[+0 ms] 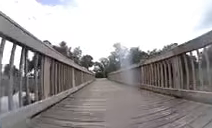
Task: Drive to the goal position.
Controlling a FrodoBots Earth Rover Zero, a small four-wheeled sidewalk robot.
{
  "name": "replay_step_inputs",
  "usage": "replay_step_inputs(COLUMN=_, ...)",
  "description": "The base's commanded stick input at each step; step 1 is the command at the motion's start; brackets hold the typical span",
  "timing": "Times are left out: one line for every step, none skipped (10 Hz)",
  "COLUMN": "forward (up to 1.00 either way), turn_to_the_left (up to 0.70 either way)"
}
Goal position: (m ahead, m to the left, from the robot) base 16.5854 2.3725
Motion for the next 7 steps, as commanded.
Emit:
replay_step_inputs(forward=0.6, turn_to_the_left=0.0)
replay_step_inputs(forward=0.6, turn_to_the_left=0.0)
replay_step_inputs(forward=0.6, turn_to_the_left=0.0)
replay_step_inputs(forward=0.6, turn_to_the_left=0.0)
replay_step_inputs(forward=0.6, turn_to_the_left=0.0)
replay_step_inputs(forward=0.6, turn_to_the_left=0.0)
replay_step_inputs(forward=0.6, turn_to_the_left=0.0)
